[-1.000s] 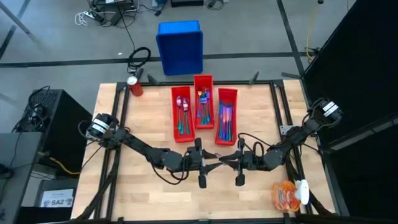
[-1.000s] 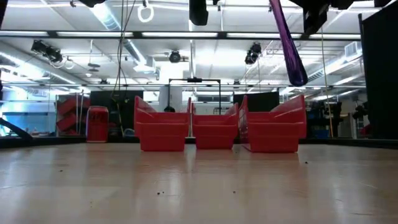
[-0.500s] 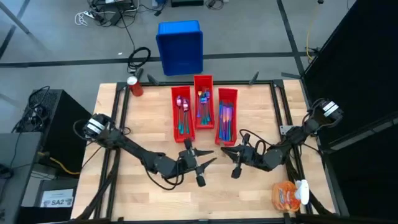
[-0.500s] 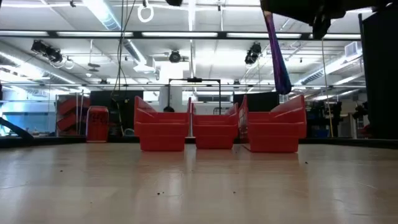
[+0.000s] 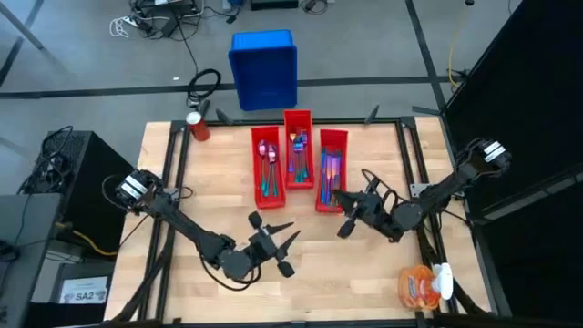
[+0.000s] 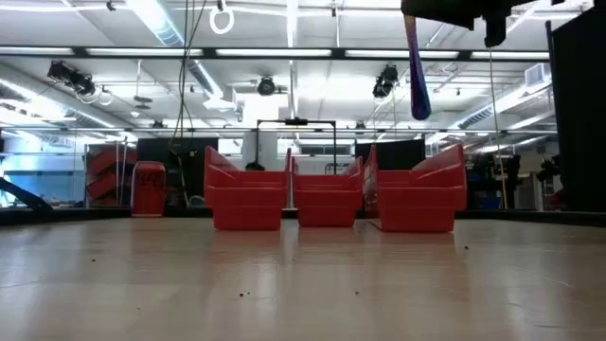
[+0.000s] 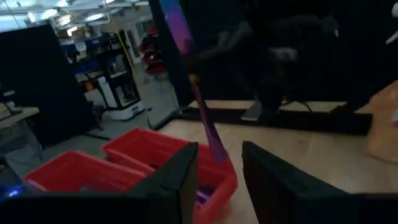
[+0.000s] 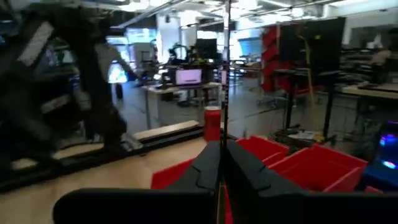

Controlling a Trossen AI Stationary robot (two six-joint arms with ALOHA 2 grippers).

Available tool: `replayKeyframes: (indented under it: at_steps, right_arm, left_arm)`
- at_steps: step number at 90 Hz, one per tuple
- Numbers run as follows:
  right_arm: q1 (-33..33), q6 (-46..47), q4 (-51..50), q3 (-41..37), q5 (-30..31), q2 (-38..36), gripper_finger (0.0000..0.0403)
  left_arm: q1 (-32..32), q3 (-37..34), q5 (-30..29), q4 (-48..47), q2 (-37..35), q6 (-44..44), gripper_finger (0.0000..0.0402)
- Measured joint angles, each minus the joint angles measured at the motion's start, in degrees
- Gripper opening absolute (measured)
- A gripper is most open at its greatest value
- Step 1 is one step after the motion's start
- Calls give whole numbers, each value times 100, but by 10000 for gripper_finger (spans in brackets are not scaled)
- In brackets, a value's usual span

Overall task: Sort silverware
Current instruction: Put the iridescent knife into the right orange bin

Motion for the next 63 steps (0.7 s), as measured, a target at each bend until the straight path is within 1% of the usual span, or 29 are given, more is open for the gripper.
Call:
replayKeyframes:
  at_steps: [6,11,17,23,29,40,50,56,63]
  right_arm:
    - [-304,418,-476,0,-6,-185,0]
    - [-620,937,-1079,0,-189,-369,0]
    - [-1107,1761,-1943,0,-635,-584,0]
    - [-1704,2621,-2730,0,-1208,-766,0]
    - [-2313,3219,-3205,-2,-1795,-854,0]
    - [-3288,3721,-3331,21,-2844,-864,0]
    - [-4101,4191,-3798,371,-3997,-841,0]
    - [-4496,4402,-4604,686,-4517,-828,0]
    - [-4835,4550,-5746,1115,-4900,-777,0]
  left_arm:
    - [6,-2,4,-353,0,-299,109]
    - [22,-2,2,-560,0,-485,109]
    - [43,-2,0,-647,0,-655,109]
    - [67,-2,17,-677,0,-760,109]
    - [97,-2,127,-722,0,-911,109]
    - [161,-2,169,-849,0,-1171,109]
    - [212,-2,184,-964,0,-1375,109]
    - [239,-2,219,-1019,0,-1499,109]
    - [278,-2,282,-1137,0,-1666,109]
